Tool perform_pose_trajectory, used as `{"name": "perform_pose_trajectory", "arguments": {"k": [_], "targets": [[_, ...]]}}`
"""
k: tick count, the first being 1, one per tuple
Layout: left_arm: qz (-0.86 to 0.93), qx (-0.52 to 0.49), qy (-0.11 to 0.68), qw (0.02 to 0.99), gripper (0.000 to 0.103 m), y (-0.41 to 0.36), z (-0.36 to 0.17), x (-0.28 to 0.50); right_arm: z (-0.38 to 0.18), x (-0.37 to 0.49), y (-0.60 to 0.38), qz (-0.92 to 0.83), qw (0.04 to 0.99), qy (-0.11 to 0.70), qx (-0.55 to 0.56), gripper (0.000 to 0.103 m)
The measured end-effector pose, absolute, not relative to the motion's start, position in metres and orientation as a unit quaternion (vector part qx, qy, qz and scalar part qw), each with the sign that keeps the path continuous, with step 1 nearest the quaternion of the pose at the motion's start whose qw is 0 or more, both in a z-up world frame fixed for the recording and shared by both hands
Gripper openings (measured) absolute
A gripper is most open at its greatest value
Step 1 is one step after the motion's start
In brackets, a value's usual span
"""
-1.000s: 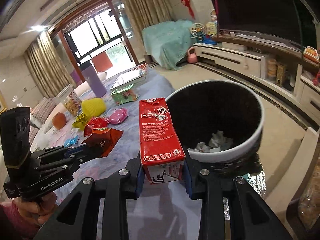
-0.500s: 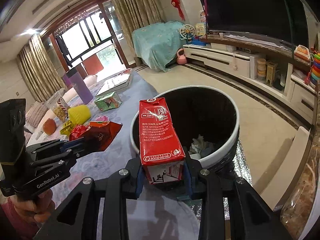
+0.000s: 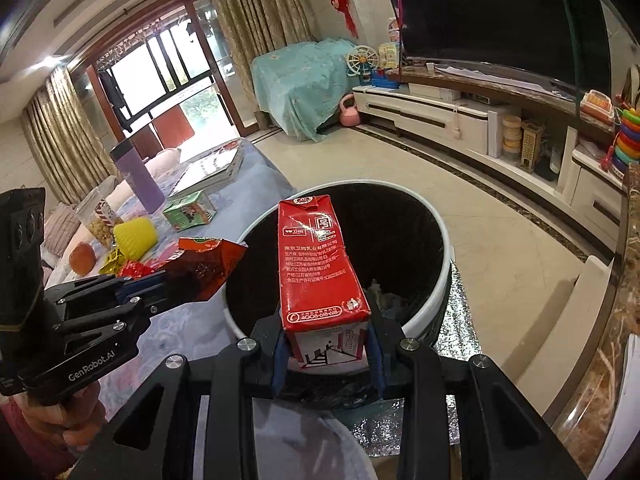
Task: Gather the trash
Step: 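Carry wrapper and red carton over the bin and open both tools, then move both open tools back toward the table clutter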
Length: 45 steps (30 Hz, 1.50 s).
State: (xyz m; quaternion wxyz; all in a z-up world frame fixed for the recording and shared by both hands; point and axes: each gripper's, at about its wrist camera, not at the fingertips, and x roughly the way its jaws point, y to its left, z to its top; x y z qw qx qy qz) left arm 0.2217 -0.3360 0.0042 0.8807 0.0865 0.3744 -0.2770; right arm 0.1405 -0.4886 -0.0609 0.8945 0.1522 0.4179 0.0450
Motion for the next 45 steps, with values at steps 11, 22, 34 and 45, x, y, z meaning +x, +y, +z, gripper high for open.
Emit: {"name": "perform_pose_trajectory", "arguments": {"k": [11, 22, 34, 45], "targets": [[-0.279, 0.093, 0.384, 0.875, 0.015, -0.359, -0.003, 0.244, -0.066, 0.153, -0.503, 0.038, 0.892, 0.425, 0.151, 0.032], [-0.275, 0.095, 0.398, 0.870, 0.030, -0.372, -0.009, 0.260, -0.067, 0.166, -0.509, 0.034, 0.890, 0.431, 0.147, 0.033], [-0.265, 0.072, 0.398, 0.875, 0.056, -0.345, -0.011, 0.245, -0.068, 0.162, -0.516, 0.024, 0.888, 0.425, 0.174, 0.055], [-0.223, 0.030, 0.396, 0.890, 0.056, -0.267, -0.013, 0.196, -0.055, 0.143, -0.482, 0.048, 0.897, 0.391, 0.198, 0.082]]}}
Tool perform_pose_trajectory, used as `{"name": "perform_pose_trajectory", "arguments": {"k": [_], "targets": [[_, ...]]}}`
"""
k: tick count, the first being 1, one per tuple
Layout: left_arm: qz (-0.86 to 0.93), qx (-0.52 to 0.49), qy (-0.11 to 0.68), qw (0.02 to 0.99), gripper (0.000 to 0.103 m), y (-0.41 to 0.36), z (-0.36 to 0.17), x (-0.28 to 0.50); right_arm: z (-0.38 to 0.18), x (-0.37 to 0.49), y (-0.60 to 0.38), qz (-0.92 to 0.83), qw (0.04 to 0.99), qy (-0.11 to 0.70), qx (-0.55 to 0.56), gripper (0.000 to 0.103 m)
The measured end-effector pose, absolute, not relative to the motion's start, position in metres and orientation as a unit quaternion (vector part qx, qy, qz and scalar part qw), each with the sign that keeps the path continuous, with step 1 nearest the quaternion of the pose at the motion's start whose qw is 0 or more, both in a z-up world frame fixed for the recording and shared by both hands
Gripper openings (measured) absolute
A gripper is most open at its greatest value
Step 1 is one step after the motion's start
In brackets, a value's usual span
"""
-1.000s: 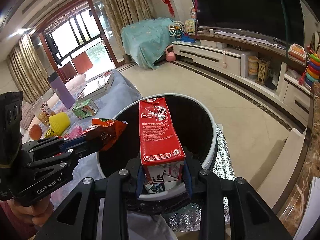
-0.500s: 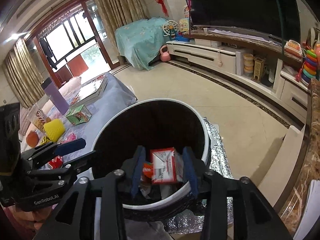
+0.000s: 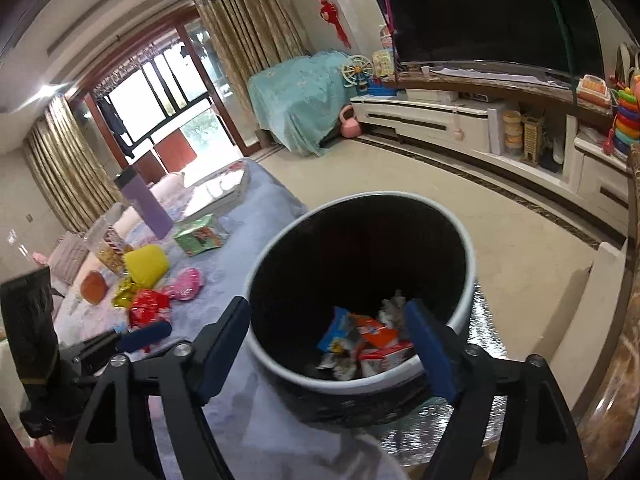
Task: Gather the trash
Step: 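Move both open tools back toward the table clutter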
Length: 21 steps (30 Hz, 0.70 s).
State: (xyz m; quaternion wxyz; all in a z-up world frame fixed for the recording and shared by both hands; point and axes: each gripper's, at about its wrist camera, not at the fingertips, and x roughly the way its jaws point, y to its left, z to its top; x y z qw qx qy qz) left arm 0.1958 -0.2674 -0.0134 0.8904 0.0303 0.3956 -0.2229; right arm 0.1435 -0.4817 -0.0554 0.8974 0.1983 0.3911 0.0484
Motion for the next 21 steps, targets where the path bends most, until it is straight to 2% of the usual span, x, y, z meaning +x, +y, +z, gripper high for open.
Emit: {"name": "perform_pose_trajectory", "arguments": {"k": [6, 21], "targets": [[-0.191, 0.008, 0.399, 0.897, 0.056, -0.222, -0.015, 0.168, -0.059, 0.143, -0.448, 0.073, 0.892, 0.397, 0.202, 0.087], [-0.095, -0.042, 0.403, 0.910, 0.056, -0.114, -0.010, 0.133, -0.068, 0.146, -0.354, 0.145, 0.877, 0.422, 0.175, 0.089]]}}
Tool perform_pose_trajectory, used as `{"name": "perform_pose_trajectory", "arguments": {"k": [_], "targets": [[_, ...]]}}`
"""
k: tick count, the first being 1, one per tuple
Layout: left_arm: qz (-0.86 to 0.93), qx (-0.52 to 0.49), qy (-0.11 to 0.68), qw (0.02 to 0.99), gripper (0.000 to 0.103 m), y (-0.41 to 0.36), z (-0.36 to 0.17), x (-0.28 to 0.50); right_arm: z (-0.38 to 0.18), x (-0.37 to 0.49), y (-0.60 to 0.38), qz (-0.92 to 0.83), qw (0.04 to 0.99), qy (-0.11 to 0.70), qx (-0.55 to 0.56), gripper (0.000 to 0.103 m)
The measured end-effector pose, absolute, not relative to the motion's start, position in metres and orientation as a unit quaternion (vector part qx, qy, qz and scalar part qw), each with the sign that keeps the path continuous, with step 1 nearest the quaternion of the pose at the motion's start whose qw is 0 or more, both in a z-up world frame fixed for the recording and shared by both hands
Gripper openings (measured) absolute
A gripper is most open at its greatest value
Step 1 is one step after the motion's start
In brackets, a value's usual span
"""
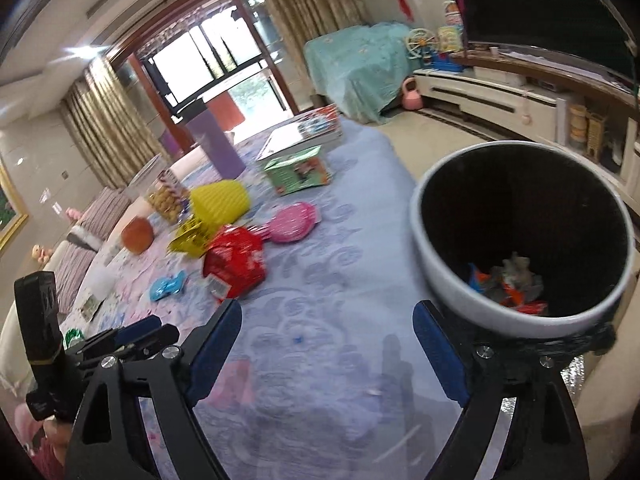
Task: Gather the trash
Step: 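Move both open tools back toward the table clutter, then grasp the blue brush packet with the left tool while the right tool grasps the red bag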
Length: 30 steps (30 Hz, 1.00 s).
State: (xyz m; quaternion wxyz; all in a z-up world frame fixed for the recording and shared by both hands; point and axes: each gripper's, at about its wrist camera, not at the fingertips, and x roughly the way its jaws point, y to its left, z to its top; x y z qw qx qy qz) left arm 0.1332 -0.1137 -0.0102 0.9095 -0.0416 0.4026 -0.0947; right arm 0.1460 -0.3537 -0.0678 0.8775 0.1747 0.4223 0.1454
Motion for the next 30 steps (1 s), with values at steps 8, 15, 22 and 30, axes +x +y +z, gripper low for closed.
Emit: {"name": "perform_pose_trajectory", "arguments": {"k": [8, 15, 22, 30], "targets": [[-0.064, -0.061, 0.407, 0.909, 0.056, -0.077, -0.014, 0.131, -0.070, 0.152, -0.309, 0.179, 0.870, 0.430, 0.161, 0.089], [-0.051, -0.056, 0.411, 0.908, 0.059, -0.055, -0.020, 0.140, -0.073, 0.158, -0.283, 0.196, 0.865, 0.436, 0.151, 0.089], [-0.050, -0.005, 0.407, 0.912, 0.075, -0.035, -0.024, 0.158, -0.077, 0.167, -0.264, 0.205, 0.864, 0.438, 0.144, 0.089], [-0.086, 0.048, 0.423, 0.901, 0.077, -0.015, -0.030, 0.210, -0.083, 0.183, -0.252, 0.204, 0.862, 0.442, 0.141, 0.089]]}}
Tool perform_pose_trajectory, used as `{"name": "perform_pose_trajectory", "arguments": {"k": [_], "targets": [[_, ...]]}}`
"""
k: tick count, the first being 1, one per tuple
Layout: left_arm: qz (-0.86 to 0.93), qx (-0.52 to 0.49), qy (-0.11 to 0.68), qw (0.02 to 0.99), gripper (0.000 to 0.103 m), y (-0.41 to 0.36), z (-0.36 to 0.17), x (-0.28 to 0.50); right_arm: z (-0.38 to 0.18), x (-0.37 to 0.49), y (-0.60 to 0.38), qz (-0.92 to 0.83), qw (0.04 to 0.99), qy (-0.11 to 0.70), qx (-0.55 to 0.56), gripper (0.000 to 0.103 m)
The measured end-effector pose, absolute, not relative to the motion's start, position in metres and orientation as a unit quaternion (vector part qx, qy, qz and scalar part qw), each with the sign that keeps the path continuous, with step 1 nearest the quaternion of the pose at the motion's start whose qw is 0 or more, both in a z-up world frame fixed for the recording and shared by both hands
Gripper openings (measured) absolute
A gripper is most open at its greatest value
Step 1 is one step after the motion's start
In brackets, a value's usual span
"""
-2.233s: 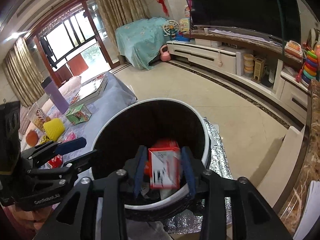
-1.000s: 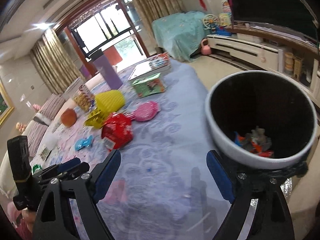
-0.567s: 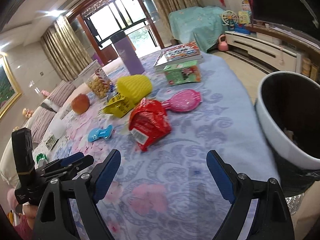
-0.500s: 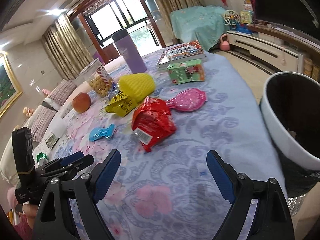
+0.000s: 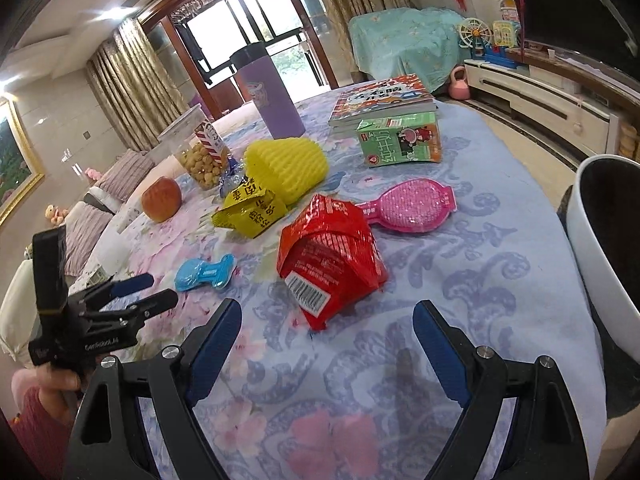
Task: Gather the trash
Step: 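Grasp the blue brush packet with the left tool while the right tool grasps the red bag, then carry blue packet and red bag over the bin and open both tools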
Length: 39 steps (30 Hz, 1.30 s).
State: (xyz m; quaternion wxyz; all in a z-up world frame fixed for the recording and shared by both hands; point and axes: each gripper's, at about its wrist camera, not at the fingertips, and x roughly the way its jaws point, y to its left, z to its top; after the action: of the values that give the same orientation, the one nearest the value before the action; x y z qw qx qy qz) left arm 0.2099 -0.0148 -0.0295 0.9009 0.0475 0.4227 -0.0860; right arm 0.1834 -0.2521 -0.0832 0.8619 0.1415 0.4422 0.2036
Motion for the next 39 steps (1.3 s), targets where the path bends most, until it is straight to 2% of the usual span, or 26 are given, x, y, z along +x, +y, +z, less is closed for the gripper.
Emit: {"name": "perform_pose_trajectory", "arguments": {"k": [9, 11, 12, 13, 14, 15, 16, 21, 27, 39], "targets": [[-0.137, 0.116, 0.430, 0.885, 0.077, -0.029, -0.055, 0.246, -0.090, 0.207, -0.238, 0.204, 0.863, 0.442, 0.134, 0.088], [-0.144, 0.111, 0.428, 0.885, 0.064, -0.029, -0.055, 0.246, -0.093, 0.211, -0.238, 0.203, 0.863, 0.443, 0.132, 0.086], [-0.144, 0.113, 0.425, 0.886, 0.063, -0.029, -0.055, 0.245, -0.093, 0.211, -0.238, 0.203, 0.863, 0.443, 0.131, 0.075], [-0.141, 0.118, 0.422, 0.888, 0.063, -0.030, -0.056, 0.245, -0.094, 0.212, -0.239, 0.201, 0.863, 0.444, 0.128, 0.059], [-0.138, 0.122, 0.419, 0.889, 0.062, -0.031, -0.056, 0.242, -0.096, 0.213, -0.238, 0.201, 0.861, 0.449, 0.127, 0.051], [-0.134, 0.127, 0.416, 0.890, 0.062, -0.034, -0.056, 0.240, -0.098, 0.213, -0.238, 0.203, 0.857, 0.455, 0.127, 0.027], [-0.132, 0.128, 0.415, 0.891, 0.062, -0.036, -0.056, 0.238, -0.100, 0.213, -0.239, 0.203, 0.855, 0.460, 0.128, 0.017], [-0.130, 0.105, 0.420, 0.892, 0.061, -0.043, -0.052, 0.220, -0.100, 0.203, -0.246, 0.207, 0.855, 0.456, 0.133, 0.011], [-0.141, 0.060, 0.426, 0.892, 0.061, -0.058, -0.043, 0.199, -0.091, 0.191, -0.262, 0.208, 0.860, 0.445, 0.138, 0.011], [-0.159, 0.048, 0.433, 0.886, 0.061, -0.110, -0.037, 0.187, -0.078, 0.166, -0.316, 0.177, 0.873, 0.431, 0.147, 0.011]]}}
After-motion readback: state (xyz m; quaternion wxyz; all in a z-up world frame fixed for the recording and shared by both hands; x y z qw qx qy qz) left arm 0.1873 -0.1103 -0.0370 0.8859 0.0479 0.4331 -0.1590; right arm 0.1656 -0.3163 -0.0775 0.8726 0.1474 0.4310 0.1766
